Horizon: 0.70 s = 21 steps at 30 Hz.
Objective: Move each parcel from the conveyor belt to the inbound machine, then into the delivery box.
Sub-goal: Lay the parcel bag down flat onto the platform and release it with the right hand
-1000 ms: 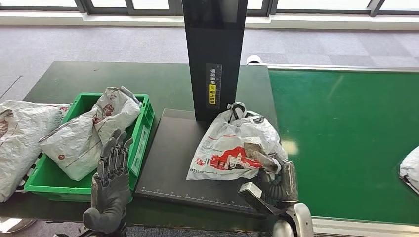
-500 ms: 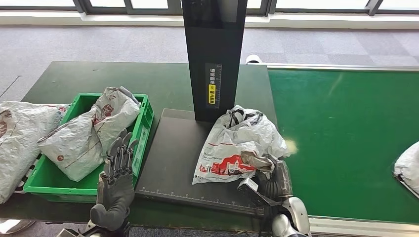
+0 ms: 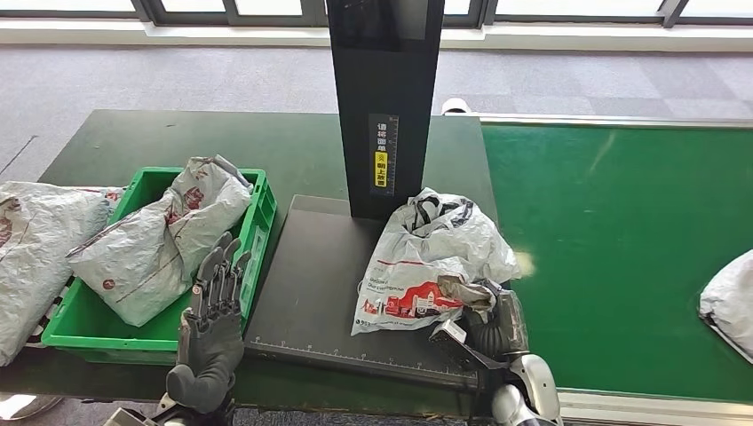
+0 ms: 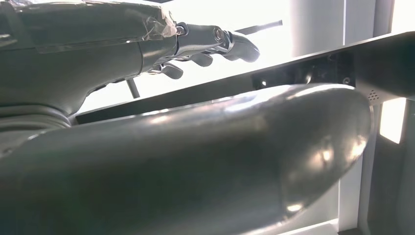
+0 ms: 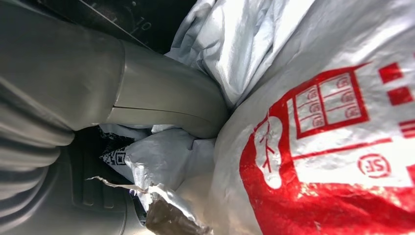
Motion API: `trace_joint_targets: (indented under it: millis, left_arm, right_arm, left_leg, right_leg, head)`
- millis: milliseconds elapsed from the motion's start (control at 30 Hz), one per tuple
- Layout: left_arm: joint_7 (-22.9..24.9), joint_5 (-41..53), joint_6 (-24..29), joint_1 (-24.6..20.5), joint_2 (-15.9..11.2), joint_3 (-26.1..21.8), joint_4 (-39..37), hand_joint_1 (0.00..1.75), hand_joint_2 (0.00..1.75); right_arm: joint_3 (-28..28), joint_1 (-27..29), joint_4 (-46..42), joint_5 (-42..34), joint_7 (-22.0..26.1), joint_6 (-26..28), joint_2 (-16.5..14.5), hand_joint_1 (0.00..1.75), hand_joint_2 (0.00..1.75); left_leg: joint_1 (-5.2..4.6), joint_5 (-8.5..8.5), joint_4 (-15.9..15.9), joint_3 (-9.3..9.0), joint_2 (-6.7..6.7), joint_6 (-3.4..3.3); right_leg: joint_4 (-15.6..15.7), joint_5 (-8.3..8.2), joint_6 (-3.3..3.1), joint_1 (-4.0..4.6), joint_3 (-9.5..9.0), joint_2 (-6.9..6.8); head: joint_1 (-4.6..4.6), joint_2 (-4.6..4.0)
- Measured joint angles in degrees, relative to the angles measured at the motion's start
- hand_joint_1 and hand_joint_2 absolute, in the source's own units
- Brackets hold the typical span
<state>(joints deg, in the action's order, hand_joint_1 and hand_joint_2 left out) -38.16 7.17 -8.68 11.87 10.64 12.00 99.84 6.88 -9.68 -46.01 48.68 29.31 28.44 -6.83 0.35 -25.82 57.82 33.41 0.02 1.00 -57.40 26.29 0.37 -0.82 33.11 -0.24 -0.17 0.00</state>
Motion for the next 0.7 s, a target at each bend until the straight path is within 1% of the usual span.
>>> trace_joint_targets:
  millis: [700]
  left_arm:
    - [0.00,0.04,-0.08,-0.11,0.00,0.00,-0.31,0.00,0.00]
  right_arm:
    - [0.00,-0.34,0.93,0.07,-0.94,0.55,0.39,1.75,1.75]
  left_leg:
    - [0.00,0.00,0.00,0.00,0.00,0.00]
  right_leg:
    - [0.00,0.00,0.00,0.00,0.00,0.00]
  head:
    - [0.00,0.00]
